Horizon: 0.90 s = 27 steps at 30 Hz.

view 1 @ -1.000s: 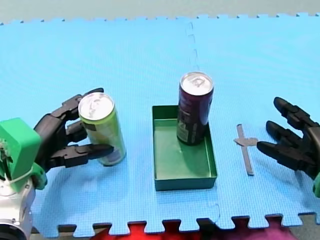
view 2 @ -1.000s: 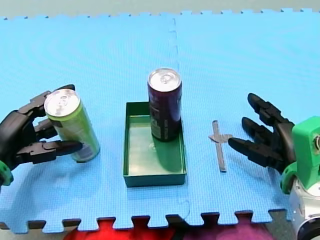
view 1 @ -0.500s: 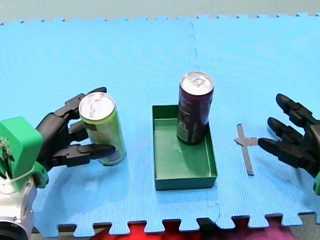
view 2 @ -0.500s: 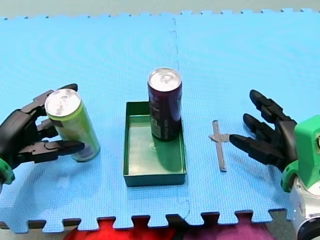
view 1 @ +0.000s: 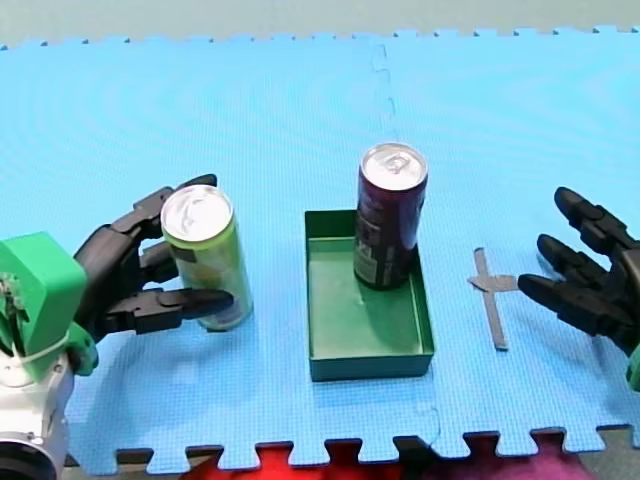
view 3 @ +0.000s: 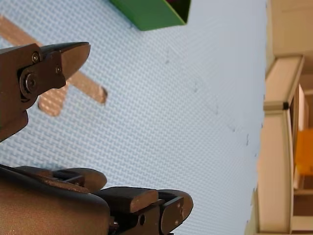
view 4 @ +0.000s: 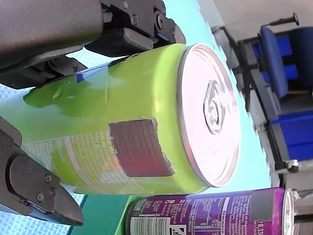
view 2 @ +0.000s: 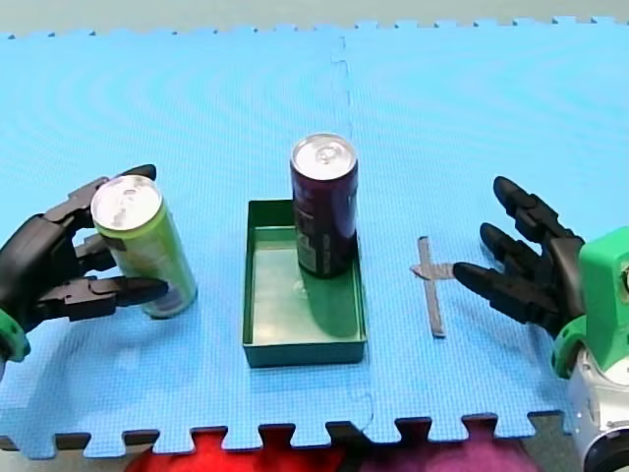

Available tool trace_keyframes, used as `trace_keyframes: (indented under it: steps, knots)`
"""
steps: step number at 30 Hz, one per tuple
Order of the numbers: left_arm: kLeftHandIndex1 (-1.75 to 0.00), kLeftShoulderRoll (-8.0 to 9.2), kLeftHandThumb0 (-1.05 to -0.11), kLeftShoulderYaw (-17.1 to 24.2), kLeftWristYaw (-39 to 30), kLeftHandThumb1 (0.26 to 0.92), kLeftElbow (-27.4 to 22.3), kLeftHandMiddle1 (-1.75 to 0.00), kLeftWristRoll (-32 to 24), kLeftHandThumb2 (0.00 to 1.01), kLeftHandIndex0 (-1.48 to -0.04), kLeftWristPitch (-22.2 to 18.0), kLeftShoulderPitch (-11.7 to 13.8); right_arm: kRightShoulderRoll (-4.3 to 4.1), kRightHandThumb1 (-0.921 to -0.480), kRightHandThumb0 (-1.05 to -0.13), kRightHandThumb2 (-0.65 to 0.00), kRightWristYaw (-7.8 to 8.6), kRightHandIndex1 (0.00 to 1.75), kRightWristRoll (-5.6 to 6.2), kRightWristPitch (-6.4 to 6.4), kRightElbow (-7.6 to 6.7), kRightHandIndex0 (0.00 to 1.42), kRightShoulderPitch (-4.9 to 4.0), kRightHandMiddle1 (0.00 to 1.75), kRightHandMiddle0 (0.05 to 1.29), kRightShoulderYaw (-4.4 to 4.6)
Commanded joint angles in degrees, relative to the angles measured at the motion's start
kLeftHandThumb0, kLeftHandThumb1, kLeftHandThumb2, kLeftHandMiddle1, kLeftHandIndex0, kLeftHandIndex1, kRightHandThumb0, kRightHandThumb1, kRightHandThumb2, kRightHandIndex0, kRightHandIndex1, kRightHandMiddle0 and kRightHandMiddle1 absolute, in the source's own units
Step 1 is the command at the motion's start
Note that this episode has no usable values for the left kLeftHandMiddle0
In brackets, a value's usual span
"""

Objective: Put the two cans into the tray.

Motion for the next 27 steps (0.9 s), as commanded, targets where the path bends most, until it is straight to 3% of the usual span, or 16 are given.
trace_keyframes:
  steps: [1, 2, 3, 4, 5, 7, 10, 13, 27]
  knots:
    - [-0.05, -0.22, -1.048, -0.13, 0.17, 0.695, -0.3, -0.05, 0.11, 0.0, -0.5, -0.06, -0.13, -0.17, -0.791, -0.932, -0.003, -0.17, 0.0, 0.08, 0.2, -0.22, 0.33, -0.02, 0.0, 0.31, 0.07]
    - [-0.06, -0.34, -0.953, 0.01, 0.15, 0.649, -0.44, -0.08, -0.12, 0.0, -0.69, 0.07, -0.13, -0.19, -0.792, -0.934, -0.003, -0.18, 0.0, 0.07, 0.19, -0.23, 0.33, -0.01, 0.0, 0.31, 0.09]
    - [-0.06, -0.56, -0.836, 0.36, 0.32, 0.643, -0.63, -0.08, -0.59, 0.0, -0.82, 0.36, -0.13, -0.22, -0.793, -0.935, -0.003, -0.21, 0.0, 0.06, 0.19, -0.24, 0.33, -0.02, 0.0, 0.31, 0.11]
    - [-0.05, -0.83, -0.637, 0.8, 0.74, 0.647, -0.83, -0.08, -1.1, 0.0, -1.01, 0.7, -0.12, -0.23, -0.794, -0.936, -0.003, -0.25, 0.0, 0.04, 0.18, -0.24, 0.33, -0.02, 0.0, 0.31, 0.14]
    - [-0.06, -1.36, -0.548, 1.34, 2.83, 0.652, -0.96, -0.09, -1.18, 0.0, -1.1, 0.32, -0.08, -0.26, -0.794, -0.937, -0.002, -0.28, 0.0, 0.03, 0.18, -0.24, 0.33, -0.03, 0.0, 0.3, 0.16]
    - [-0.06, -2.68, -0.457, 2.01, 10.04, 0.665, -1.0, -0.1, 0.29, 0.0, -1.27, -2.12, 0.18, -0.31, -0.794, -0.937, -0.002, -0.31, 0.0, 0.05, 0.21, -0.2, 0.33, -0.04, 0.0, 0.3, 0.18]
    - [-0.05, -3.87, -0.425, 1.96, 18.6, 0.677, -0.68, -0.09, 3.0, 0.01, -1.34, -5.57, 0.73, -0.39, -0.792, -0.935, 0.0, -0.3, 0.0, 0.11, 0.23, -0.11, 0.33, -0.03, 0.0, 0.3, 0.17]
    - [-0.03, -4.13, -0.424, 1.57, 22.33, 0.685, -0.37, -0.08, 4.47, 0.01, -1.35, -6.64, 1.03, -0.43, -0.787, -0.93, 0.0, -0.3, 0.0, 0.17, 0.18, -0.09, 0.33, 0.04, 0.0, 0.3, 0.14]
    - [0.0, -4.01, -0.42, 0.88, 25.43, 0.704, 1.44, -0.02, 5.97, 0.0, -1.34, -8.43, 0.41, -0.47, -0.763, -0.893, 0.0, -0.2, 0.0, 0.47, 0.03, -0.09, 0.33, 0.09, 0.0, 0.3, -0.1]
